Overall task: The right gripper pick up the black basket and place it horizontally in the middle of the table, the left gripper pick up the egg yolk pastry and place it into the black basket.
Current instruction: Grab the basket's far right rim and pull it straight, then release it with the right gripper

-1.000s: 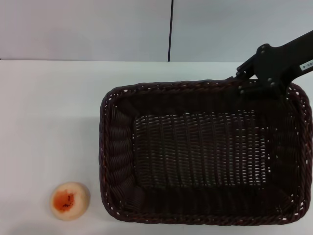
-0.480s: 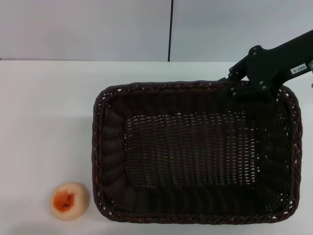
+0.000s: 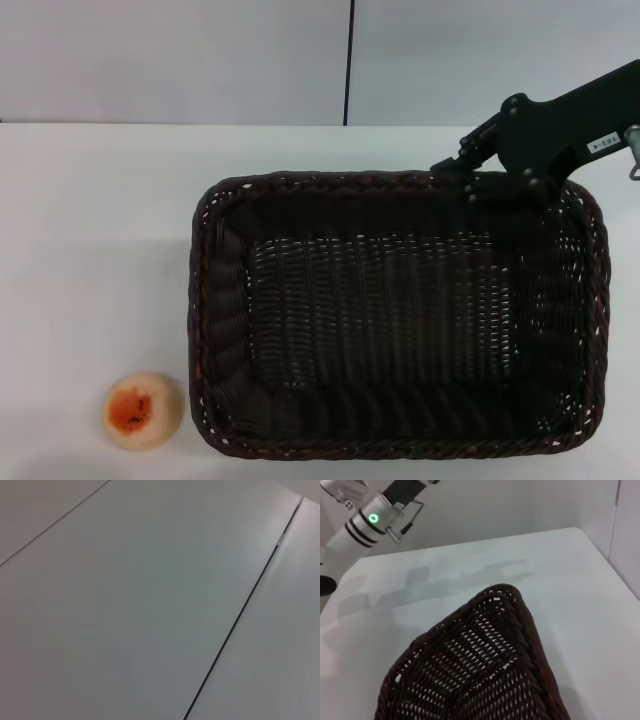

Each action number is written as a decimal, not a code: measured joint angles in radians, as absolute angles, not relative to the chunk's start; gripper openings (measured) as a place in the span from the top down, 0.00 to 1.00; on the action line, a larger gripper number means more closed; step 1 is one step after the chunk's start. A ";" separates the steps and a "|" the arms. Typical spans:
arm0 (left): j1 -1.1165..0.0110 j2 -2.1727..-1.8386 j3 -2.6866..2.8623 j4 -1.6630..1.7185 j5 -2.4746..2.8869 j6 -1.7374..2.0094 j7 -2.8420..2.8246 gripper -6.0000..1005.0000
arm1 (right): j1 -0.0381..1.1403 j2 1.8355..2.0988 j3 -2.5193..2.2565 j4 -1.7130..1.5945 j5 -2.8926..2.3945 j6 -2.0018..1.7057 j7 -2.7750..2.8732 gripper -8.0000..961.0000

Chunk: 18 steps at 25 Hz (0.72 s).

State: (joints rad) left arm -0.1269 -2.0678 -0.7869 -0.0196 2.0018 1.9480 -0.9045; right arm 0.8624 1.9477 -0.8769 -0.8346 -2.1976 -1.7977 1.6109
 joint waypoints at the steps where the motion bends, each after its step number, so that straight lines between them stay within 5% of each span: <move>1: -0.126 -2.068 -0.787 -0.020 2.002 1.948 -0.908 0.22 | 0.862 1.948 -0.877 -0.835 -2.198 -1.788 1.607 0.67; 18: -0.123 -2.066 -0.689 -0.015 2.002 1.925 -0.910 0.22 | 0.903 1.950 -0.859 -0.974 -2.100 -1.734 1.561 0.57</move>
